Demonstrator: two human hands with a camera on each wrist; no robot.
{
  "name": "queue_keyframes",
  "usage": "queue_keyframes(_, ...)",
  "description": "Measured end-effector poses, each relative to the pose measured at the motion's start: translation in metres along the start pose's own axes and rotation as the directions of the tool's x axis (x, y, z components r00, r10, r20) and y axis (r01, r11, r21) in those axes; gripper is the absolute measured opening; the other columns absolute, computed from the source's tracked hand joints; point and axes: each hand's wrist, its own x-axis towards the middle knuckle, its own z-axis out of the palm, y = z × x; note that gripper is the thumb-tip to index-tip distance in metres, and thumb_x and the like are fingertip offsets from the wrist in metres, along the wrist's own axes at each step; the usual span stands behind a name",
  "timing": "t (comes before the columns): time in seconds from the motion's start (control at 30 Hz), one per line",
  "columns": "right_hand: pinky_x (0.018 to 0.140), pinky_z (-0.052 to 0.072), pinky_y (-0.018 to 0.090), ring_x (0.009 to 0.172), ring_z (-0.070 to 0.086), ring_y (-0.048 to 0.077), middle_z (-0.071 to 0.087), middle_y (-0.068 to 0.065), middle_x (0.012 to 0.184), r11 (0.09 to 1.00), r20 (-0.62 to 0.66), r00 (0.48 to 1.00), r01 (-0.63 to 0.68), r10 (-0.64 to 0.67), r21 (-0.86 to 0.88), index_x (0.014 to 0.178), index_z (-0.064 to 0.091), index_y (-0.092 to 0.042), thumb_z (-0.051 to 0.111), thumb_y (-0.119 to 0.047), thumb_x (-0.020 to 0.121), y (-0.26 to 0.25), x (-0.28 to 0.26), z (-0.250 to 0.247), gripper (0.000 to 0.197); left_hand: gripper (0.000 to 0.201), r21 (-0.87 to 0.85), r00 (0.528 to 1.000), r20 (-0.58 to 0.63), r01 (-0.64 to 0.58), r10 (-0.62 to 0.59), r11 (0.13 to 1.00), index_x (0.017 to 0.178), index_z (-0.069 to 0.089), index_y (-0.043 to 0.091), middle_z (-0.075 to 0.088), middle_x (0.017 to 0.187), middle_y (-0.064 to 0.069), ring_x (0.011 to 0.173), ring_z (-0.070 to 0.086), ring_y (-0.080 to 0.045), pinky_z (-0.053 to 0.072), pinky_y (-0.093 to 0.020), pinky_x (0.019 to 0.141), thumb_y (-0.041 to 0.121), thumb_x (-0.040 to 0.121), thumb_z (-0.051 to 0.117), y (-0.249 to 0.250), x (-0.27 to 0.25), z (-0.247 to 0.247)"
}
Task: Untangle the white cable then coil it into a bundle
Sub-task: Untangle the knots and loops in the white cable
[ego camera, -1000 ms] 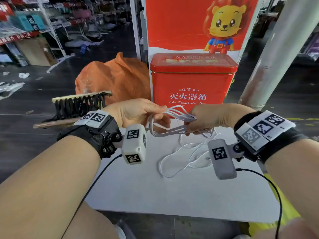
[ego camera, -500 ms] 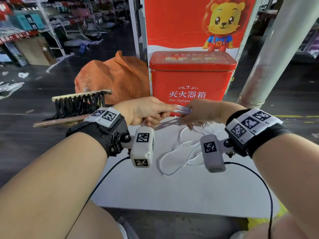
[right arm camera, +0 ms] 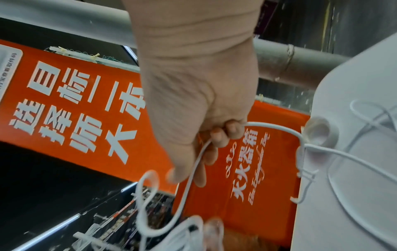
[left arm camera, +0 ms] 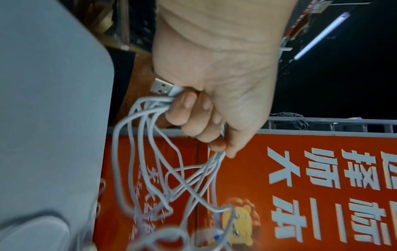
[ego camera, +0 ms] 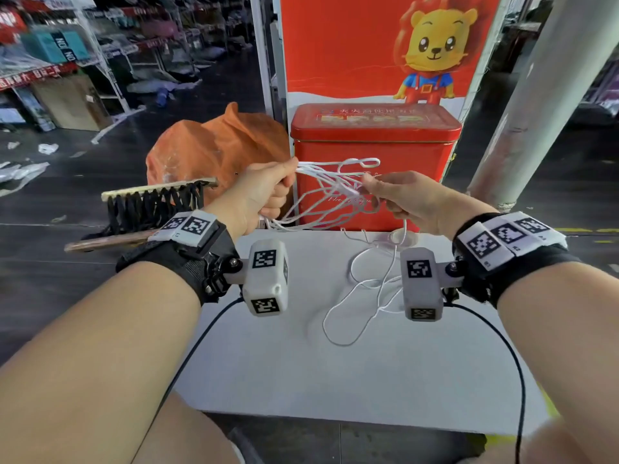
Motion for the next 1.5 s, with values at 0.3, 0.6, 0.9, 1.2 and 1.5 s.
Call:
queue_keyframes(0.3,0.045,0.032,0.020,0.044,0.034,0.013,0.041,-0.005,0.051,0.993,-0.562,0.827,-0.043,-0.028,-0.111,0.092,0.070,-0.006,0.053,-0.028,0.095,0.034,-0.005,-0.042,0.028,0.039,0.047,0.994,-0.076,0.087,-0.083,0.995,0.062,0.041,0.017,0.022,0.042,0.009,0.033,0.015,-0.006,0.009,-0.016,0.036,0.032,0.096,0.053,-0.017,0.000,-0.044)
queue_keyframes(0.6,0.060,0.035,0.030,0.057,0.042,0.026,0.042,0.005,0.054,0.966,-0.611,0.790,-0.200,0.061,-0.163,0.056,0.046,-0.008,0.050,-0.037,0.095,0.039,0.001,-0.032,0.048,0.043,-0.259,0.986,0.165,0.072,-0.029,0.963,0.061,0.032,0.021,0.021,0.040,0.010,0.029,0.018,-0.002,0.012,-0.016,0.031,0.039,0.099,0.035,0.015,-0.016,-0.022)
queue_keyframes(0.9,0.057,0.046,0.028,0.049,0.051,0.019,0.048,0.006,0.056,0.981,-0.211,0.970,-0.148,0.120,-0.122,0.066,0.055,-0.005,0.057,-0.045,0.089,0.041,-0.010,-0.019,0.046,0.043,-0.649,0.984,-0.179,-0.125,0.009,0.751,0.061,0.039,0.022,0.023,0.044,0.009,0.033,0.017,-0.006,0.014,-0.017,0.032,0.041,0.099,0.040,0.014,-0.005,-0.031)
queue_keyframes(1.2,0.043,0.032,0.023,0.044,0.035,0.018,0.044,0.004,0.060,0.970,-0.300,0.950,-0.153,0.092,-0.188,0.094,0.058,-0.010,0.049,-0.017,0.095,0.040,-0.016,-0.021,0.012,0.041,-0.593,0.983,-0.171,-0.054,-0.060,0.804,0.063,0.039,0.021,0.022,0.046,0.010,0.034,0.017,-0.005,0.016,-0.017,0.031,0.039,0.099,0.042,0.004,-0.003,-0.011)
queue_keyframes(1.5,0.072,0.048,0.030,0.083,0.059,0.023,0.066,0.005,0.093,0.644,0.048,0.992,0.114,-0.119,-0.757,0.089,0.066,-0.010,0.054,-0.021,0.088,-0.010,-0.025,0.010,0.016,0.043,-0.508,0.975,-0.200,-0.022,-0.093,0.861,0.066,0.040,0.018,0.026,0.041,0.009,0.032,0.020,-0.005,0.019,-0.018,0.032,0.044,0.100,0.038,0.006,-0.003,0.018)
